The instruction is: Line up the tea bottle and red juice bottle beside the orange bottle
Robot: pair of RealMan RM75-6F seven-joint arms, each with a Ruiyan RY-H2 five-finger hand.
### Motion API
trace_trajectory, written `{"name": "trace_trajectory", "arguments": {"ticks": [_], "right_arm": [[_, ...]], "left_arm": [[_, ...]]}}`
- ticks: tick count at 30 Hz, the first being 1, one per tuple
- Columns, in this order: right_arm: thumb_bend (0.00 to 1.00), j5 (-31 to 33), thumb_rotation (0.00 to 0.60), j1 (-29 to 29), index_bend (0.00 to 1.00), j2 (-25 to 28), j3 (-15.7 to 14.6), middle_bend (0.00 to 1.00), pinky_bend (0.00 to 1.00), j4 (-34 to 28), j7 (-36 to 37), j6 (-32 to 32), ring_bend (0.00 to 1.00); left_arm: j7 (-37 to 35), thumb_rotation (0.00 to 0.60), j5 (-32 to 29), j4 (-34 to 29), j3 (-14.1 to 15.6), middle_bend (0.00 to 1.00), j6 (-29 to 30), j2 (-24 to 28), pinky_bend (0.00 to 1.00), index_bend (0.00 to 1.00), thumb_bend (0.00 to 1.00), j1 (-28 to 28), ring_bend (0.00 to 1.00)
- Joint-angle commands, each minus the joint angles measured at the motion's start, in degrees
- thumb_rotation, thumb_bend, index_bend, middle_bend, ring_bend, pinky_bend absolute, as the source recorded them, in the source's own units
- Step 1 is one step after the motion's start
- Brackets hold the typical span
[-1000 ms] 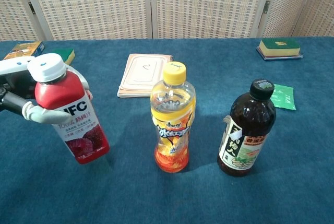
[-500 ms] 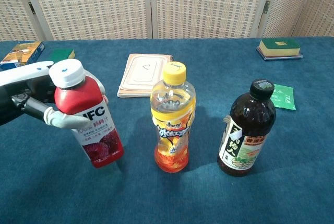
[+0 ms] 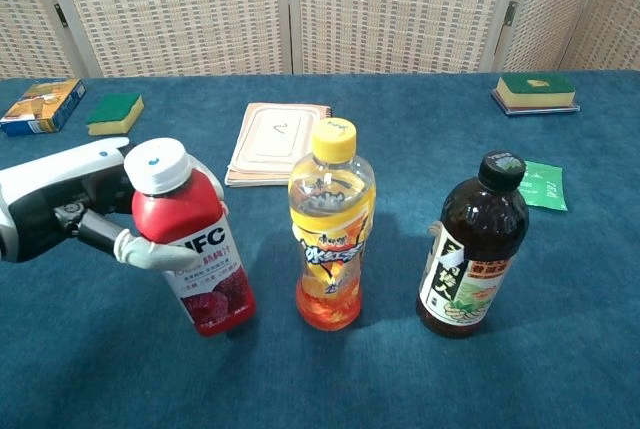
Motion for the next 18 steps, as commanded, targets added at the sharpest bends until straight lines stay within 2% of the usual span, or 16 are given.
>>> {"name": "trace_trajectory", "arguments": {"ticks": [1,18], "right_arm": [[0.00,0.0,0.600,0.0,0.18,0.0,0.0,0.30,0.46,0.0,0.0,-0.1,0.24],[0.00,0.2,0.600,0.0,0.18,0.0,0.1,0.30,0.46,0.0,-0.1,-0.3,0.24]], "left_arm": [[0.7,0.600,0.6,1.5,0.4,0.41,0.6,-1.1,0.40,0.51,0.10,0.1,0.46],[0.0,0.600,0.3,4.7,0.4,0.41,0.5,-3.2,0.40,0.51,0.10,0.0,0.45]]}}
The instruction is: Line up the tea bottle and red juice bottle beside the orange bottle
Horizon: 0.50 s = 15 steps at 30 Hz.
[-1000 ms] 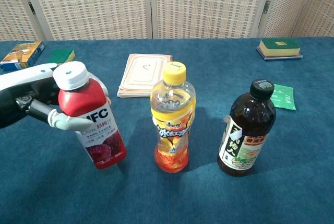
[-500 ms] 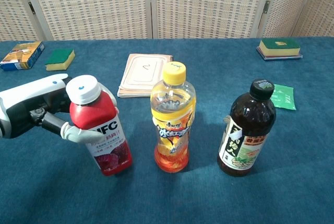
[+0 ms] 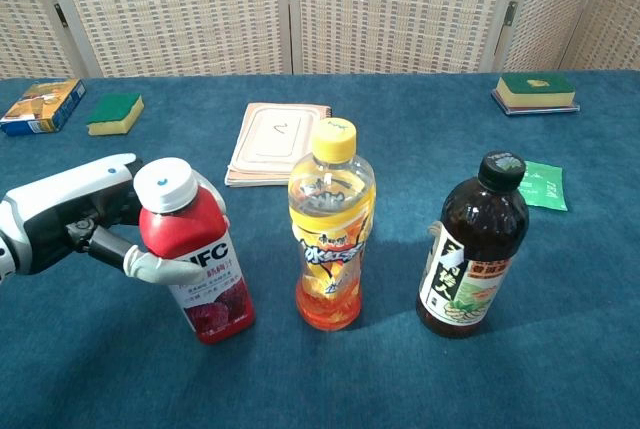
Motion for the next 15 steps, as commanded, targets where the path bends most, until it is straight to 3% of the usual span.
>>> {"name": "trace_trajectory", "arguments": {"ticks": [1,15], "right_arm": [[0.00,0.0,0.600,0.0,0.18,0.0,0.0,0.30,0.46,0.0,0.0,0.0,0.24],[0.00,0.1,0.600,0.0,0.18,0.0,0.0,0.30,0.46,0.0,-0.1,-0.2,0.24]], "left_arm": [[0.2,0.600,0.1,0.8,-0.1,0.41,0.2,-0.6,0.40,0.51,0.09,0.0,0.45],[-0.7,0.600,0.0,3.6,-0.4,0.41,0.7,-2.0,0.40,0.51,0.10,0.1,0.45]]}}
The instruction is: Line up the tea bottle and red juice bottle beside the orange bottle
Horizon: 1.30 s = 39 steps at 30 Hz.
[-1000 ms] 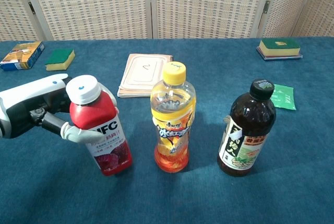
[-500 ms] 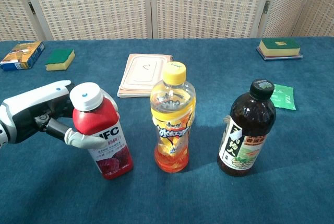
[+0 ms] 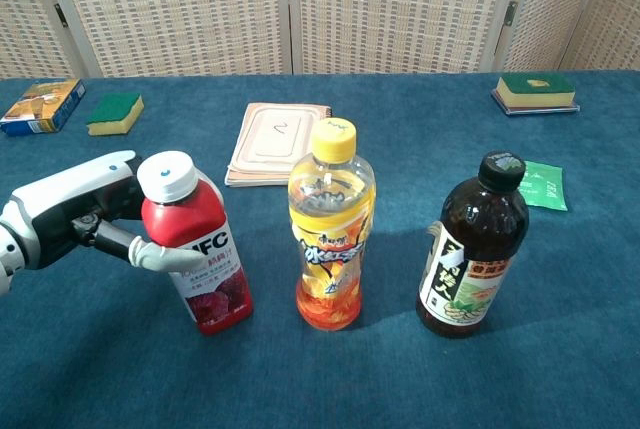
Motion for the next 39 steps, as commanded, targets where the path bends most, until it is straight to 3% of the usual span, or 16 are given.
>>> {"name": "trace_trajectory", "arguments": {"ticks": [1,5,13,18,33,39], "right_arm": [[0.00,0.0,0.600,0.0,0.18,0.0,0.0,0.30,0.46,0.0,0.0,-0.1,0.24],[0.00,0.0,0.600,0.0,0.18,0.1,0.0,0.30,0.46,-0.1,-0.1,-0.1,0.24],[0.00,0.0,0.600,0.0,0.18,0.2,0.0,0.30,0.46,-0.1,0.0,0.0,0.24],[0.00,0.0,0.600,-0.1,0.18,0.2,0.0,0.30,0.46,-0.2,0.1,0.1,0.24],[0.00,0.3,0.600,0.0,0.18,0.3,0.1,0.30,0.46,-0.1,0.3,0.0,0.24],[0.00,0.4,0.600,-0.1,0.18,0.4,0.2,0.30,0.46,0.0,0.4,0.2,0.24]], "left_arm": [[0.0,0.600,0.2,0.0,0.3,0.41,0.0,0.0,0.40,0.50,0.10,0.1,0.44],[0.0,0.600,0.3,0.0,0.5,0.37,0.0,0.1,0.40,0.43,0.10,0.1,0.39],[0.6,0.600,0.0,-0.7,0.5,0.07,-0.4,0.6,0.37,0.11,0.10,0.0,0.20],[0.9,0.600,-0.4,-1.0,0.5,0.00,-0.7,0.8,0.33,0.01,0.10,0.0,0.12],[2.4,0.600,-1.2,-5.6,1.3,0.00,-1.7,5.4,0.27,0.00,0.04,0.4,0.01],[4.9,0.600,-0.7,-9.4,2.7,0.00,-1.6,9.4,0.25,0.00,0.03,0.9,0.00]]}}
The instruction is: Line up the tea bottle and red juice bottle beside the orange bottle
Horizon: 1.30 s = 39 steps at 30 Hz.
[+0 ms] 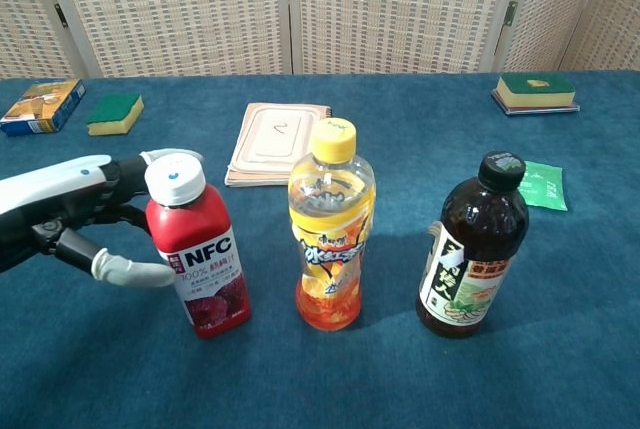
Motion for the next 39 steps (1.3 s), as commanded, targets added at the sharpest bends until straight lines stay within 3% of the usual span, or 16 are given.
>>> {"name": "trace_trajectory", "arguments": {"ticks": [1,9,20,29,39], "right_arm": [[0.00,0.0,0.600,-0.1,0.18,0.0,0.0,0.30,0.46,0.0,0.0,0.1,0.24],[0.00,1.3,0.600,0.0,0.18,-0.1,0.5,0.30,0.46,0.3,-0.4,-0.3,0.24],[0.00,7.7,0.600,-0.2,0.18,0.3,1.4,0.31,0.46,-1.4,-6.7,-4.0,0.24],[0.00,11.0,0.600,-0.3,0.19,0.2,2.2,0.31,0.46,-2.2,-10.0,-5.3,0.24],[0.00,13.1,0.600,-0.4,0.20,0.3,2.8,0.31,0.46,-2.5,-11.4,-5.9,0.24]], "left_arm": [[1.6,0.600,0.6,-2.2,1.1,0.00,0.3,2.6,0.25,0.00,0.03,0.6,0.00],[3.9,0.600,2.3,-3.7,3.9,0.00,2.2,8.8,0.25,0.00,0.03,2.7,0.00],[11.2,0.600,6.6,0.0,6.9,0.00,11.8,13.3,0.25,0.00,0.03,8.8,0.00],[20.7,0.600,7.4,2.0,5.8,0.00,20.7,14.4,0.24,0.00,0.03,13.4,0.00],[22.1,0.600,8.2,5.2,3.9,0.00,26.2,13.9,0.24,0.06,0.03,16.3,0.00]]}}
